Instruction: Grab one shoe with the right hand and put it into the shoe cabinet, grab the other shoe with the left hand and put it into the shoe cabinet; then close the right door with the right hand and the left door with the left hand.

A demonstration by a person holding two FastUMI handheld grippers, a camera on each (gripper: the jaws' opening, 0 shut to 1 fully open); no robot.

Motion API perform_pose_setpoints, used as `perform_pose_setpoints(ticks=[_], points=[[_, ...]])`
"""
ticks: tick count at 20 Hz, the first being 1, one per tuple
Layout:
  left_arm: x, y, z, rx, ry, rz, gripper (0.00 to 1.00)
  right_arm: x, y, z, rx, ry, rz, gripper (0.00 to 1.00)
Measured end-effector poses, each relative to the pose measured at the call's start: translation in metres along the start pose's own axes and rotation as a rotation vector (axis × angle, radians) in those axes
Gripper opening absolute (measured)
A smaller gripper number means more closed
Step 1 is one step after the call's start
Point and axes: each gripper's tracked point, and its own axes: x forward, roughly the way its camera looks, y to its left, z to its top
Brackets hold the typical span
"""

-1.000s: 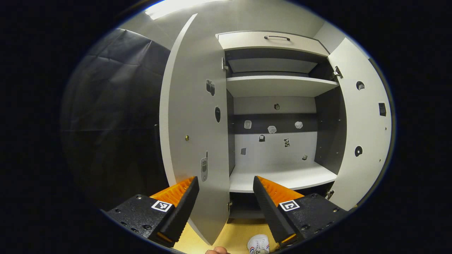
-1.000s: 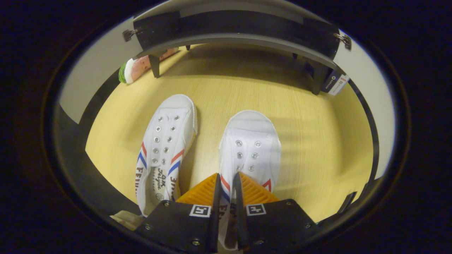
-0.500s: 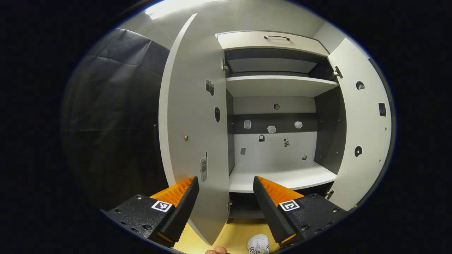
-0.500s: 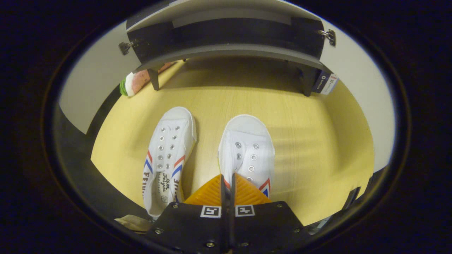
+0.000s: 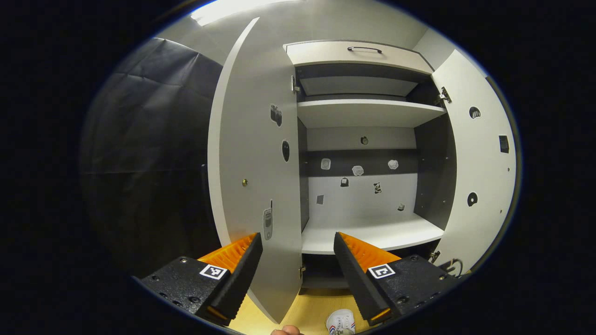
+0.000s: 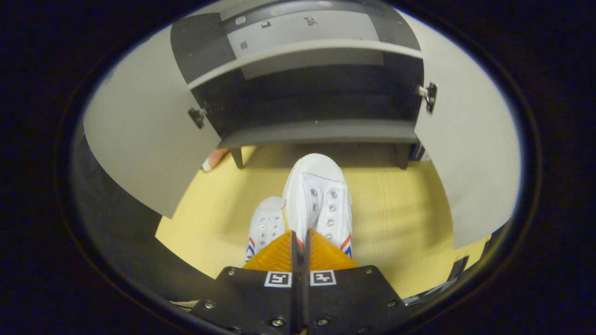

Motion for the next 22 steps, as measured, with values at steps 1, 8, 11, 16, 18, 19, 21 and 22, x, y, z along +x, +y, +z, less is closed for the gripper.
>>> perform_pose_setpoints(ticks=[1, 8, 11, 16, 18, 19, 21, 22], points=[[0.000, 0.000, 0.000, 0.000, 0.000, 0.001, 0.95, -0.008, 0.007, 0.022, 0.001, -0.042, 0.013, 0.00], [0.001, 0.000, 0.001, -0.005, -0.007, 0.003, 0.94, -0.071, 0.030, 0.192, -0.051, -0.335, 0.044, 0.00], [0.002, -0.001, 0.000, -0.006, -0.008, 0.006, 0.94, -0.092, 0.029, 0.259, -0.076, -0.461, 0.025, 0.00], [0.006, -0.002, 0.001, -0.007, -0.010, 0.011, 0.94, -0.102, 0.002, 0.335, -0.105, -0.574, -0.045, 0.00], [0.008, -0.001, 0.000, -0.004, -0.009, 0.015, 0.94, -0.096, -0.007, 0.352, -0.097, -0.592, -0.078, 0.00], [0.008, -0.002, 0.000, -0.001, -0.008, 0.016, 0.94, -0.090, -0.013, 0.363, -0.093, -0.595, -0.099, 0.00], [0.009, -0.002, 0.000, 0.003, -0.006, 0.019, 0.94, -0.077, -0.026, 0.379, -0.077, -0.592, -0.126, 0.00], [0.009, -0.002, 0.000, 0.005, -0.006, 0.019, 0.94, -0.069, -0.030, 0.384, -0.066, -0.585, -0.135, 0.00]])
